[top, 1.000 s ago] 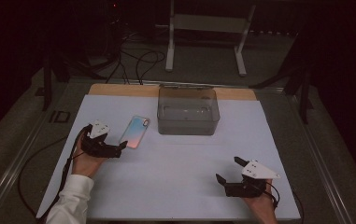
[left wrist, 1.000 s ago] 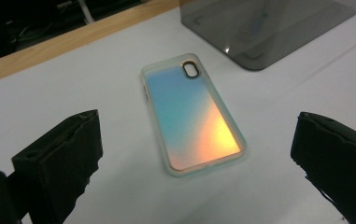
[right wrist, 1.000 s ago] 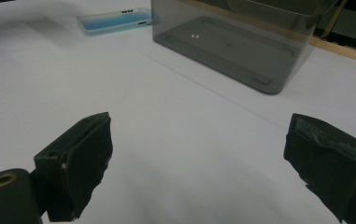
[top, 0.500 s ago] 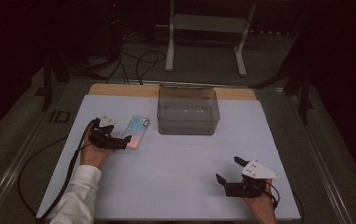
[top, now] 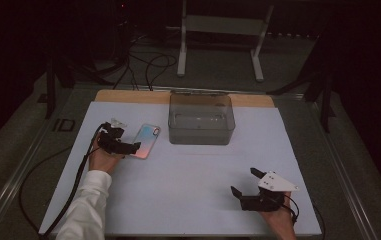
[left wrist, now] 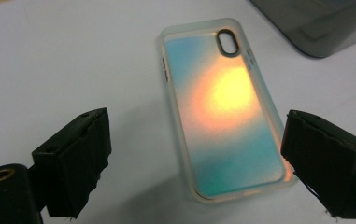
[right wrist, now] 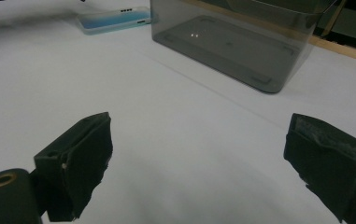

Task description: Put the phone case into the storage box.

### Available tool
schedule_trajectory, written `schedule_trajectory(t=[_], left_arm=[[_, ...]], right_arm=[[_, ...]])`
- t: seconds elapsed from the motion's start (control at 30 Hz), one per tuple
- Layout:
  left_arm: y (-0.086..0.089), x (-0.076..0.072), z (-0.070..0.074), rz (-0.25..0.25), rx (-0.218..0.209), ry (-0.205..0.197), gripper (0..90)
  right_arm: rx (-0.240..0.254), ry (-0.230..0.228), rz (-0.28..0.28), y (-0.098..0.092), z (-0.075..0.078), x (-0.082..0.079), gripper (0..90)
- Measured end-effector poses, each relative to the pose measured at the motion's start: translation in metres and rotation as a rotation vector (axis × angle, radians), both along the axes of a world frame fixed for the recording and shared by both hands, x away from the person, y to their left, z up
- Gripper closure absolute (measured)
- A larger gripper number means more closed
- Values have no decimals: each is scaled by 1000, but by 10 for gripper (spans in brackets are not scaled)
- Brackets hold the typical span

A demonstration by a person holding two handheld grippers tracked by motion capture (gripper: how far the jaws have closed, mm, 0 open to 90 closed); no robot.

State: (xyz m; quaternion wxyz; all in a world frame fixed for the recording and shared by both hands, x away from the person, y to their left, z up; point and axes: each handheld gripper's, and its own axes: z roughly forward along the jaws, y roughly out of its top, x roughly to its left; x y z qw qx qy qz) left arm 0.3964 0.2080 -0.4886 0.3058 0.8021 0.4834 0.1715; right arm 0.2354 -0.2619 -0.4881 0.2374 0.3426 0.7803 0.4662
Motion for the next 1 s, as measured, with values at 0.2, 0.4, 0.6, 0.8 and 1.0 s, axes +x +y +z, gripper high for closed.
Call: schedule_trajectory(t=[0.2, 0.4, 0.6, 0.8, 1.0], left_arm=[[-2, 7, -4, 18, 18, 45, 128], [-5, 13, -10, 28, 24, 83, 157], [-8, 16, -14, 32, 50, 119, 249], [-6, 19, -16, 34, 31, 165, 434], [-6, 23, -18, 27, 18, 212, 625]], right_arm=[[-1, 1, 0, 0, 0, 0, 80], [-2, 2, 0, 1, -1, 0, 80], [-4, 3, 1, 1, -1, 0, 80], [-3, 5, 1, 1, -1, 0, 80], [-4, 7, 2, 1, -2, 0, 80]])
